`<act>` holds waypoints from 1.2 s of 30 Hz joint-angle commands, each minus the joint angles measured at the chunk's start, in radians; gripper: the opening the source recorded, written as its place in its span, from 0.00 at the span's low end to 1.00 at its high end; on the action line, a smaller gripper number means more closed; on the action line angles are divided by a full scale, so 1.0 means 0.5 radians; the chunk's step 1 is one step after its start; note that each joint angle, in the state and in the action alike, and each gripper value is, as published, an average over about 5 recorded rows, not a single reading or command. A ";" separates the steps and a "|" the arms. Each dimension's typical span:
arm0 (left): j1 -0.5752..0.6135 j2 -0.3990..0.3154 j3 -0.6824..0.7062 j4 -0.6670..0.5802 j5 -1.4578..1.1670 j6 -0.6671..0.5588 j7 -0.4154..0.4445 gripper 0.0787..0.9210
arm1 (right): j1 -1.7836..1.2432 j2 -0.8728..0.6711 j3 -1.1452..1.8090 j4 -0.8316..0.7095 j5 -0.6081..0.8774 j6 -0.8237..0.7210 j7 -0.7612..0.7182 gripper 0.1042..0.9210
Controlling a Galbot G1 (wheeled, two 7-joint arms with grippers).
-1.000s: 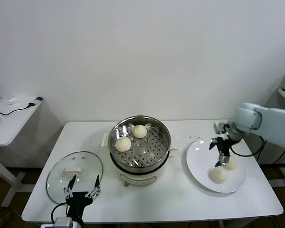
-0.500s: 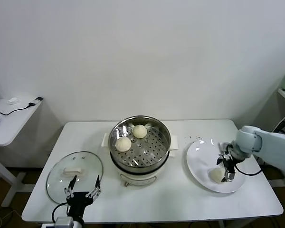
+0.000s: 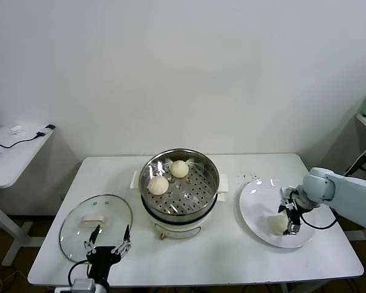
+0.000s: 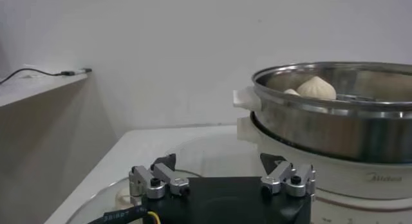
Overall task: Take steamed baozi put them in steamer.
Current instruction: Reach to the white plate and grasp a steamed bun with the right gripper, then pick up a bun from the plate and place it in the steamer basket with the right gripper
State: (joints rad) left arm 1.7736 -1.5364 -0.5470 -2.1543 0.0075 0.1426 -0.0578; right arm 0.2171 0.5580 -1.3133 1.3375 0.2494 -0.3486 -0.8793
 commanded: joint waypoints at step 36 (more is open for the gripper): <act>0.006 0.000 0.009 -0.060 -0.006 0.027 -0.004 0.88 | 1.423 1.210 -0.250 0.605 0.100 1.088 -0.505 0.63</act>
State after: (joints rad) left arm 1.7758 -1.5345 -0.5385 -2.1834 0.0058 0.1560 -0.0599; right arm 0.8552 0.9637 -1.4022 1.5182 0.2904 0.0307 -1.1257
